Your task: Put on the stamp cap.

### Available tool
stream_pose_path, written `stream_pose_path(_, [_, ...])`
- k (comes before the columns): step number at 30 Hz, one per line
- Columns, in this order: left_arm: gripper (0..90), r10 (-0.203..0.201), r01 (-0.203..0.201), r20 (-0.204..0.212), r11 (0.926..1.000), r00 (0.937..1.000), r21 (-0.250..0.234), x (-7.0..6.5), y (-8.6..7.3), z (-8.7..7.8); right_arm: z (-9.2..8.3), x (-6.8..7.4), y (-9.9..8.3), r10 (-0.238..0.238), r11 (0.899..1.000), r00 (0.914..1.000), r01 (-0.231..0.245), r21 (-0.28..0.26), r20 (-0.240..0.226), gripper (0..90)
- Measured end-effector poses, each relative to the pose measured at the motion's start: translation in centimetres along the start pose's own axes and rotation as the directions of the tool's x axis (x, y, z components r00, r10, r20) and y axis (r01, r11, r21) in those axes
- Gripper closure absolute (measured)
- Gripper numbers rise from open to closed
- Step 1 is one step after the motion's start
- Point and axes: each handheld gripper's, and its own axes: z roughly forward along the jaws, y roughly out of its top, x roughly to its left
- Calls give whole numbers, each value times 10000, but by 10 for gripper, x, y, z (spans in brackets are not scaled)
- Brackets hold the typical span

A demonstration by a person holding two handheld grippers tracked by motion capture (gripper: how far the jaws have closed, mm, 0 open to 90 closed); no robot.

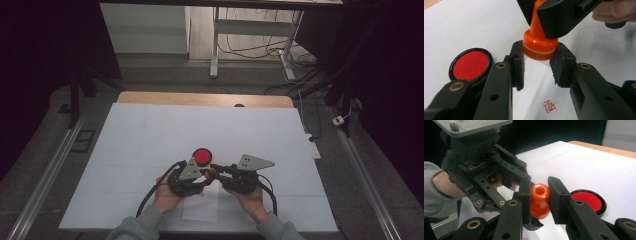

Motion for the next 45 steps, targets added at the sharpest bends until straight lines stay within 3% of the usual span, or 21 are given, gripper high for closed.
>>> stream_pose_path(15, [593, 17, -17, 3, 9999, 10000, 125, -1, -3, 6, 2, 0, -2, -106, 9995, 9999, 102, 293, 109, 727])
stream_pose_path(28, [424, -96, 98, -107, 9998, 9999, 174, 3, -4, 4, -1, -1, 0, -92, 9998, 9999, 90, 188, 102, 727])
stream_pose_path(35, [308, -166, 166, 2, 9991, 9999, 397, 6, -6, -1, -3, -1, 3, -122, 9999, 9999, 121, 89, 112, 727])
stream_pose_path(45, [258, -263, 267, -159, 9992, 9995, 293, 11, -16, -19, -7, -4, 5, -152, 9999, 9996, 152, 13, 223, 726])
